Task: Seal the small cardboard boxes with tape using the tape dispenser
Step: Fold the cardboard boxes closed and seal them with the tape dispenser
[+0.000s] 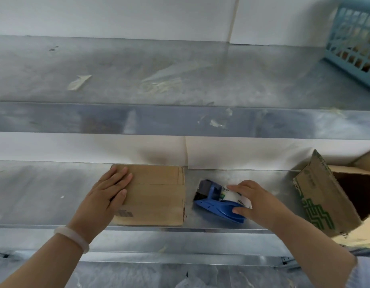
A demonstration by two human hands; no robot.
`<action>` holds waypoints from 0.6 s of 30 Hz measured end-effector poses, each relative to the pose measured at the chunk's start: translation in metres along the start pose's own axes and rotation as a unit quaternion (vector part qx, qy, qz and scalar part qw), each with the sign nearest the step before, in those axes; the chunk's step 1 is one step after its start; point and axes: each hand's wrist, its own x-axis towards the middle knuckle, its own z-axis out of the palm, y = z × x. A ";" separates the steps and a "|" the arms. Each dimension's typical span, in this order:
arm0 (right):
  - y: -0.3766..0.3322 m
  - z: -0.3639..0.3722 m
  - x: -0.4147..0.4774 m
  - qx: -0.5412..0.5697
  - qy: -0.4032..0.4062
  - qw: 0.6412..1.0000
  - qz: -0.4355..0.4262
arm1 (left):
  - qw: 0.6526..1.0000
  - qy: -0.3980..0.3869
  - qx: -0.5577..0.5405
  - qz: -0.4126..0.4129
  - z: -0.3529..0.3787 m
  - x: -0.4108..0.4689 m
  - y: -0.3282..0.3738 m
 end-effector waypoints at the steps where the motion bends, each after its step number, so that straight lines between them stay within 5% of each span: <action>1: -0.002 0.001 -0.002 0.003 0.006 1.000 -0.003 | 1.000 0.001 0.002 -0.002 0.000 0.000 0.001; 18: 0.038 -0.075 -0.096 0.035 0.301 0.953 0.024 | 1.000 -0.008 -0.011 0.000 0.081 0.014 0.119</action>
